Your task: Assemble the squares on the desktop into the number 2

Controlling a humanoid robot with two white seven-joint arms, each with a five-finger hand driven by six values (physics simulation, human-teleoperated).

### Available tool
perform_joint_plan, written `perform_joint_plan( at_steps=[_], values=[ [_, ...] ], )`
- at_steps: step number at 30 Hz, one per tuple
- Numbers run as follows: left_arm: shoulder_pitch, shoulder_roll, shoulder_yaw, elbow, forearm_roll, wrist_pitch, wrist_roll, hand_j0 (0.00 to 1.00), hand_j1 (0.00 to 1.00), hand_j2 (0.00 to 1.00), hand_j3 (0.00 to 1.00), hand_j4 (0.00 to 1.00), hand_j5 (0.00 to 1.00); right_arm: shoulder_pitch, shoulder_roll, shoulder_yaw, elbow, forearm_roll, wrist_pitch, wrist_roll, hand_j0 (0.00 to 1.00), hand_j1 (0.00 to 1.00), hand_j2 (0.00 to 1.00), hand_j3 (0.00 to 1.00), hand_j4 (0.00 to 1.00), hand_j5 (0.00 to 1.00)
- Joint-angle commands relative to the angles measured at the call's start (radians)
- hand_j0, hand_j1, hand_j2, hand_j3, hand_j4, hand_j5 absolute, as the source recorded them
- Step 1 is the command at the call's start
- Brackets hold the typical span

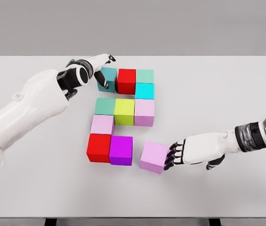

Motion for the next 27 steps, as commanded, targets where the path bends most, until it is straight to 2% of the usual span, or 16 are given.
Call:
perform_joint_plan(
  at_steps=[1,5,10,13,14,17,18,19,22,27],
  values=[
    [0.0,0.009,0.0,-0.012,-0.003,-0.001,0.0,0.96,0.96,0.96,0.96,0.96,0.96,0.0,0.007,-0.002,0.006,-0.006,0.002,0.0,1.0,1.0,1.0,1.0,1.0,1.0],
    [0.003,0.084,0.0,-0.115,0.001,-0.001,0.0,1.0,1.0,1.0,1.0,1.0,1.0,-0.011,0.019,-0.004,0.028,-0.008,0.002,0.0,1.0,1.0,1.0,1.0,1.0,1.0],
    [0.003,0.166,0.002,-0.118,0.001,-0.001,0.0,1.0,1.0,1.0,1.0,1.0,1.0,-0.018,0.032,-0.002,0.04,-0.013,0.002,0.0,1.0,1.0,1.0,1.0,1.0,1.0],
    [0.017,0.244,0.0,-0.118,0.003,-0.095,-0.011,1.0,1.0,1.0,1.0,1.0,1.0,-0.025,0.035,-0.002,0.045,-0.013,0.002,0.0,1.0,1.0,1.0,1.0,1.0,1.0],
    [0.017,0.271,-0.003,-0.128,0.003,-0.117,-0.035,1.0,1.0,1.0,1.0,1.0,1.0,-0.028,0.035,-0.004,0.046,-0.013,0.002,0.0,1.0,1.0,1.0,1.0,1.0,1.0],
    [0.014,0.339,-0.021,-0.187,-0.002,-0.151,-0.204,1.0,1.0,1.0,1.0,1.0,1.0,-0.031,0.047,-0.002,0.048,-0.013,0.002,0.0,1.0,1.0,1.0,1.0,1.0,1.0],
    [0.011,0.345,-0.023,-0.188,-0.006,-0.154,-0.269,1.0,1.0,1.0,1.0,1.0,1.0,-0.031,0.05,-0.002,0.048,-0.013,0.002,0.0,1.0,1.0,1.0,1.0,1.0,1.0],
    [0.011,0.345,-0.023,-0.188,-0.008,-0.164,-0.286,1.0,1.0,1.0,1.0,1.0,1.0,-0.032,0.05,-0.002,0.048,-0.013,0.002,0.0,1.0,1.0,1.0,1.0,1.0,1.0],
    [0.009,0.347,-0.049,-0.188,-0.009,-0.172,-0.289,1.0,1.0,1.0,1.0,1.0,1.0,-0.041,0.064,-0.002,0.046,-0.013,0.002,0.0,1.0,1.0,1.0,1.0,1.0,1.0],
    [0.006,0.344,-0.049,-0.182,-0.009,-0.181,-0.283,1.0,1.0,1.0,1.0,1.0,1.0,-0.046,0.067,-0.002,0.046,-0.013,0.002,0.0,1.0,1.0,1.0,1.0,1.0,1.0]
  ],
)
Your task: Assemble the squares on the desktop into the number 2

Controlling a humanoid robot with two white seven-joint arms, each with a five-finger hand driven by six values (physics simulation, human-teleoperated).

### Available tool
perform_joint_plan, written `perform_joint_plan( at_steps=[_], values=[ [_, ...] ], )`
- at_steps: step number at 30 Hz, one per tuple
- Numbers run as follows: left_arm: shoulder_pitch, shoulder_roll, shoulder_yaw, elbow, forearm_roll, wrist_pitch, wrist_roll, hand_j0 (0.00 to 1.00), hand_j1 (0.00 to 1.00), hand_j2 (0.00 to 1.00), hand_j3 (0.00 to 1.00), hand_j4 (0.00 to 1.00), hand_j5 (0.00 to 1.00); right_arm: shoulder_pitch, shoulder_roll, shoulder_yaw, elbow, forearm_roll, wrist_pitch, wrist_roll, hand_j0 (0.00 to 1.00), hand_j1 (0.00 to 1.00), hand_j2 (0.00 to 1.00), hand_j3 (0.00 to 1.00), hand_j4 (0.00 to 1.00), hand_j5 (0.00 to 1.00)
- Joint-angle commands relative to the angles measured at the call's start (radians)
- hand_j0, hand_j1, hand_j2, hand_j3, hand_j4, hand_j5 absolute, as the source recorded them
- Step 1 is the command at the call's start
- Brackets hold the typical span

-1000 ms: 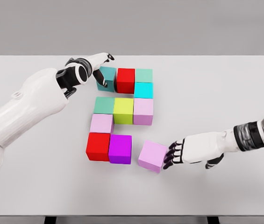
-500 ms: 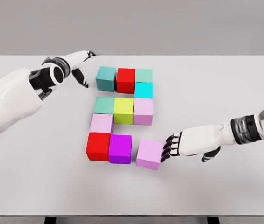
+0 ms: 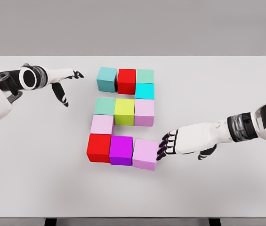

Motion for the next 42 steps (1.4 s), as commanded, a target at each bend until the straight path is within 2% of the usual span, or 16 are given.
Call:
perform_joint_plan(
  at_steps=[1,7,11,13,19,31,42],
  values=[
    [0.0,-0.004,-0.001,0.01,-0.003,-0.021,-0.001,1.0,1.0,1.0,1.0,1.0,1.0,0.0,0.003,-0.001,-0.001,-0.006,0.002,0.0,1.0,1.0,1.0,1.0,1.0,1.0],
    [-0.005,-0.043,-0.001,0.037,-0.006,-0.033,0.004,1.0,1.0,1.0,1.0,1.0,1.0,-0.014,0.009,-0.001,-0.001,-0.006,0.002,0.0,1.0,1.0,1.0,1.0,1.0,1.0],
    [-0.011,-0.087,-0.001,0.093,-0.03,-0.052,0.01,1.0,1.0,1.0,1.0,1.0,1.0,-0.014,0.008,-0.001,0.004,-0.007,0.002,0.0,1.0,1.0,1.0,1.0,1.0,1.0],
    [-0.011,-0.095,-0.001,0.093,-0.03,-0.057,0.01,1.0,1.0,1.0,1.0,1.0,1.0,-0.021,0.006,-0.001,0.027,-0.007,0.002,0.0,1.0,1.0,1.0,1.0,1.0,1.0],
    [-0.012,-0.106,-0.001,0.083,-0.037,-0.06,0.01,1.0,1.0,1.0,1.0,1.0,1.0,-0.021,-0.008,-0.004,0.029,-0.006,0.002,0.0,1.0,1.0,1.0,1.0,1.0,1.0],
    [-0.011,-0.119,-0.003,0.08,-0.033,-0.075,0.008,1.0,1.0,1.0,1.0,1.0,1.0,-0.02,-0.006,0.008,-0.025,-0.006,0.002,0.0,1.0,1.0,1.0,1.0,1.0,1.0],
    [-0.011,-0.119,-0.003,0.08,-0.033,-0.075,0.007,1.0,1.0,1.0,1.0,1.0,1.0,-0.021,-0.006,0.004,-0.016,-0.006,0.002,0.0,1.0,1.0,1.0,1.0,1.0,1.0]
  ],
)
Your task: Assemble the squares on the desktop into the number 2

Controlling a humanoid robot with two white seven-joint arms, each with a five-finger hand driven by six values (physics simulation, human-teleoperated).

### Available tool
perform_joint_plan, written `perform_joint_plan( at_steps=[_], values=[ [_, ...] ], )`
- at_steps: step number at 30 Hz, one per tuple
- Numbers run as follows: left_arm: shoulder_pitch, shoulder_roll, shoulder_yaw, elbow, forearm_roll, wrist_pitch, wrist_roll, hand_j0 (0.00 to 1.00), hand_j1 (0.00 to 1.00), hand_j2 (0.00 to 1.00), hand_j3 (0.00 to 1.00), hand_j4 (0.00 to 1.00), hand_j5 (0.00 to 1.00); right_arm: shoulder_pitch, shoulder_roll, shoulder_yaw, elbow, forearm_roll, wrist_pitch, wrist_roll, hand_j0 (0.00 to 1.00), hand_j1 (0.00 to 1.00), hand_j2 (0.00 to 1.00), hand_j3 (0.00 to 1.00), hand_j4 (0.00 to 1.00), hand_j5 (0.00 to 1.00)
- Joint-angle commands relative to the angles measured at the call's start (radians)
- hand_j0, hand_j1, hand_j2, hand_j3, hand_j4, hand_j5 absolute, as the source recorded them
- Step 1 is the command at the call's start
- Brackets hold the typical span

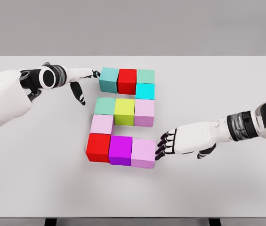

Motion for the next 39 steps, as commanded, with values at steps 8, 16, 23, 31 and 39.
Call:
perform_joint_plan(
  at_steps=[8,16,23,31,39],
  values=[
    [0.002,0.017,0.0,-0.042,0.001,-0.002,0.0,1.0,1.0,1.0,1.0,1.0,1.0,0.0,-0.002,-0.009,0.023,-0.006,0.002,0.0,1.0,1.0,1.0,1.0,1.0,1.0],
    [0.0,0.032,0.002,-0.038,0.007,-0.002,0.002,1.0,1.0,1.0,1.0,1.0,1.0,-0.006,-0.011,-0.023,0.08,-0.005,0.002,0.0,1.0,1.0,1.0,1.0,1.0,1.0],
    [0.002,0.19,0.005,-0.044,0.098,-0.208,-0.005,1.0,1.0,1.0,1.0,1.0,1.0,-0.02,-0.011,-0.058,0.112,-0.04,0.002,0.0,1.0,1.0,1.0,1.0,1.0,1.0],
    [0.071,0.46,0.005,-0.093,0.202,-0.817,-0.009,1.0,1.0,1.0,1.0,1.0,1.0,-0.029,-0.014,-0.132,0.394,-0.286,0.002,0.0,1.0,1.0,1.0,1.0,1.0,1.0],
    [0.078,0.469,0.005,-0.084,0.221,-0.882,-0.006,1.0,1.0,1.0,1.0,1.0,1.0,-0.031,-0.019,-0.147,0.396,-0.284,0.002,0.0,1.0,1.0,1.0,1.0,1.0,1.0]
  ],
)
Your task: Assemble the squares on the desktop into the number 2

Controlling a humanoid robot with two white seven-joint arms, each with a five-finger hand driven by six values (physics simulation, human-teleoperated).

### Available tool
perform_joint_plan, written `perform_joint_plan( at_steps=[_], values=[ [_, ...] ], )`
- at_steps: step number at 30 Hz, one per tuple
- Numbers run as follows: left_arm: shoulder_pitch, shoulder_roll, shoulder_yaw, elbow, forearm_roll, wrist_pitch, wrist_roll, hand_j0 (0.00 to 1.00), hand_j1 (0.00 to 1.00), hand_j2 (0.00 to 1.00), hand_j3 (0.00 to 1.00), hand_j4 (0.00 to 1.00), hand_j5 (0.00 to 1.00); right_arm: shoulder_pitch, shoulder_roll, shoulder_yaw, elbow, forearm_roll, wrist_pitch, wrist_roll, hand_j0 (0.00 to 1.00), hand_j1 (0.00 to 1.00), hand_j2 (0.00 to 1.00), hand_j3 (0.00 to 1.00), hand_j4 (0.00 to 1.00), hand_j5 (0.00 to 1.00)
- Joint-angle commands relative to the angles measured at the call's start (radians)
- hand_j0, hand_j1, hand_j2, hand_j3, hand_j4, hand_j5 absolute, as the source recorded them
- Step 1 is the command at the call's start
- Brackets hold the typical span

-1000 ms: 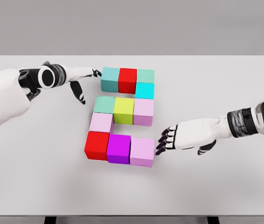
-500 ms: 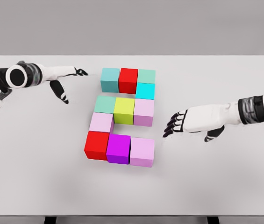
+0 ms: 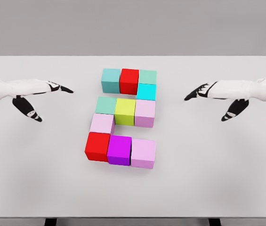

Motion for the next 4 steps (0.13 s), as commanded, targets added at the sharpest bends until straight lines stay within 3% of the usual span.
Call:
perform_joint_plan(
  at_steps=[1,4],
  values=[
    [0.002,0.005,0.001,0.002,0.008,-0.013,0.002,1.0,1.0,1.0,1.0,1.0,1.0,0.0,-0.002,-0.011,0.002,-0.009,0.003,0.0,1.0,1.0,1.0,1.0,1.0,1.0],
    [0.002,0.005,0.001,0.004,0.008,-0.013,0.005,1.0,1.0,1.0,1.0,1.0,1.0,0.0,-0.015,-0.011,0.002,-0.007,0.003,0.0,1.0,1.0,1.0,1.0,1.0,1.0]
  ],
)
